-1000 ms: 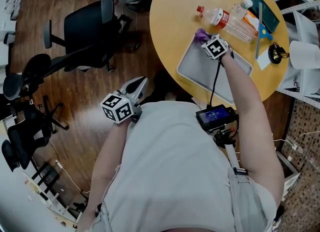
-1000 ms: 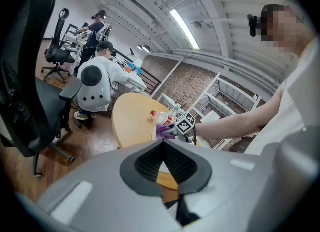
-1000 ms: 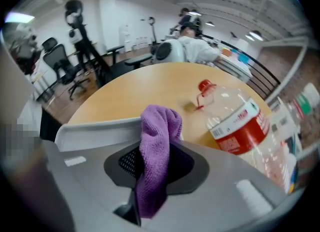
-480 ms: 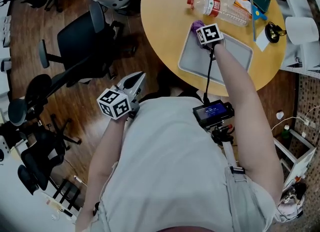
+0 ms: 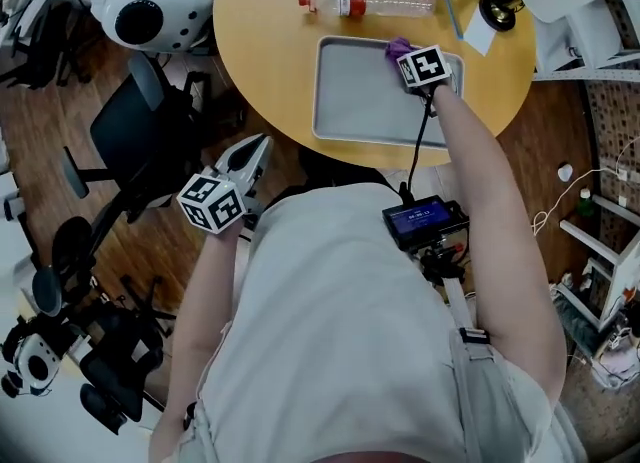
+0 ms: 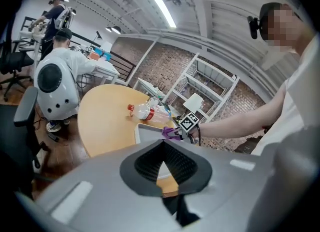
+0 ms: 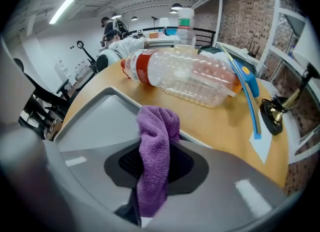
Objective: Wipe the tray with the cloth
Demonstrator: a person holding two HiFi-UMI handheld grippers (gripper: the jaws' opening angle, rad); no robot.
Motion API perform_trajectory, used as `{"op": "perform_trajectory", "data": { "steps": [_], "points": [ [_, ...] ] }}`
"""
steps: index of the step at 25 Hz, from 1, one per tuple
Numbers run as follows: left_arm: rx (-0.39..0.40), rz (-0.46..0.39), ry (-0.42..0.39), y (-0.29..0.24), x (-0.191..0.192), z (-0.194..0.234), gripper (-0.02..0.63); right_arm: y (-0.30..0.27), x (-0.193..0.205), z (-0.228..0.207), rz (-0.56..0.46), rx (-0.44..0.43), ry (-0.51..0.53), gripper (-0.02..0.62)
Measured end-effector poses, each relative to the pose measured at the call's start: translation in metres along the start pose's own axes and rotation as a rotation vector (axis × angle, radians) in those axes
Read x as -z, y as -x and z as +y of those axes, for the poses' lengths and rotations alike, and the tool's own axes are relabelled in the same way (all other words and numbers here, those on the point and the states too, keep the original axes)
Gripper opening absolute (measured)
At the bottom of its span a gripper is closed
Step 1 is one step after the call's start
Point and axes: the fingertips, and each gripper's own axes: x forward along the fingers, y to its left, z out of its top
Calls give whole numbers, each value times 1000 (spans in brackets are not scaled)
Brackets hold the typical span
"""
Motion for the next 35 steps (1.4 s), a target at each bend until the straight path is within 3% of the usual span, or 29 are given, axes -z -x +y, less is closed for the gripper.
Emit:
{"op": "perform_trajectory", "data": {
  "steps": [11, 18, 22, 26, 31, 35],
  "points": [
    [152, 122, -97, -123, -21, -84, 0, 40, 70, -105, 5, 25, -152, 87],
    [160, 135, -122, -144, -23, -105, 0, 39, 69, -108, 13, 15, -133, 86],
    [176, 171, -120, -138, -10, -100, 0, 52, 90, -107, 65, 94, -158, 84],
    [221, 192, -124, -135, -8, -92, 0, 50, 95, -78, -29, 18, -197, 83],
    [265, 197, -137, -117, -17, -75, 0, 56, 115, -80, 62, 191, -311, 80],
    [258, 186, -117, -89, -23, -47, 0, 47, 94, -51, 48, 228, -336, 75]
  ]
}}
